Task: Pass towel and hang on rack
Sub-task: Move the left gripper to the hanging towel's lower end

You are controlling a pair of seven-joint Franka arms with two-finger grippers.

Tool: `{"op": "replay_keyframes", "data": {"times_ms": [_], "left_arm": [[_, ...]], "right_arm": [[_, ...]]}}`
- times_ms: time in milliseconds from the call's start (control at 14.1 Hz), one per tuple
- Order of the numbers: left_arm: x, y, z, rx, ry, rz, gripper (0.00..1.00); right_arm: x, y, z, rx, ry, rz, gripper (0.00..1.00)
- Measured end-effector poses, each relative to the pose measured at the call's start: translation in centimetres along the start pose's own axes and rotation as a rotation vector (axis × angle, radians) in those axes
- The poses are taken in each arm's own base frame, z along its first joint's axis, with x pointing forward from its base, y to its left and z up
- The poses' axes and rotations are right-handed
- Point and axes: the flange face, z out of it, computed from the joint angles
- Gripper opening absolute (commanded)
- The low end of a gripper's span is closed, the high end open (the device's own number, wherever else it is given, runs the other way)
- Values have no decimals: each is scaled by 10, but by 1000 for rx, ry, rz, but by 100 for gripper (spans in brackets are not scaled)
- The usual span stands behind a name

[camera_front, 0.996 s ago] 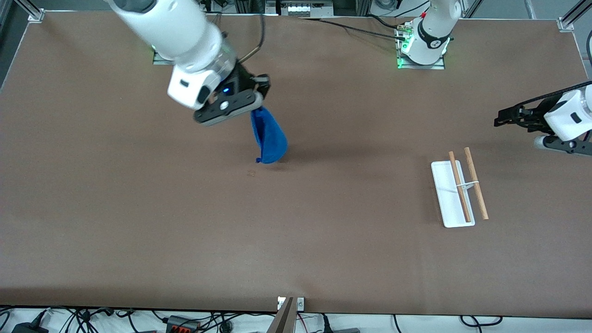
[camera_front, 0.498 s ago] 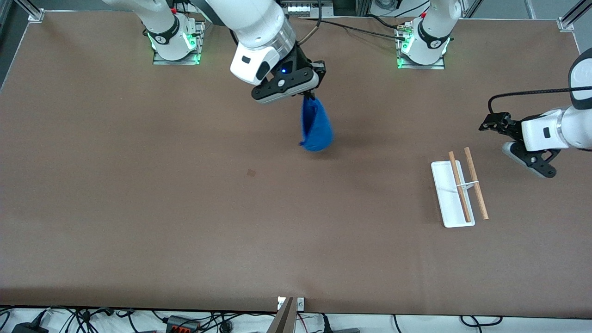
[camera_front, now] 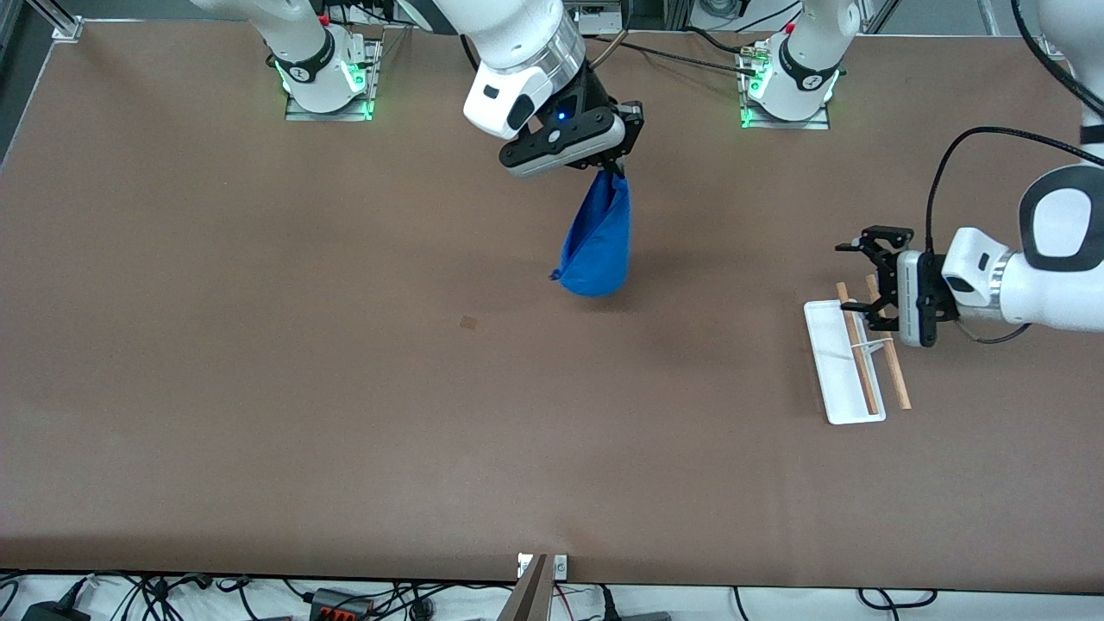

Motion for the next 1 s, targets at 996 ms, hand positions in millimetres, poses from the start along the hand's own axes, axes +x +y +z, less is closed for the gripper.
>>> {"op": "replay_keyframes", "data": {"times_ms": [996], "left_arm": [[42,7,207,-42,448,253,100]], "right_arm": [[1,-1,-1,4,6,11,0]]}}
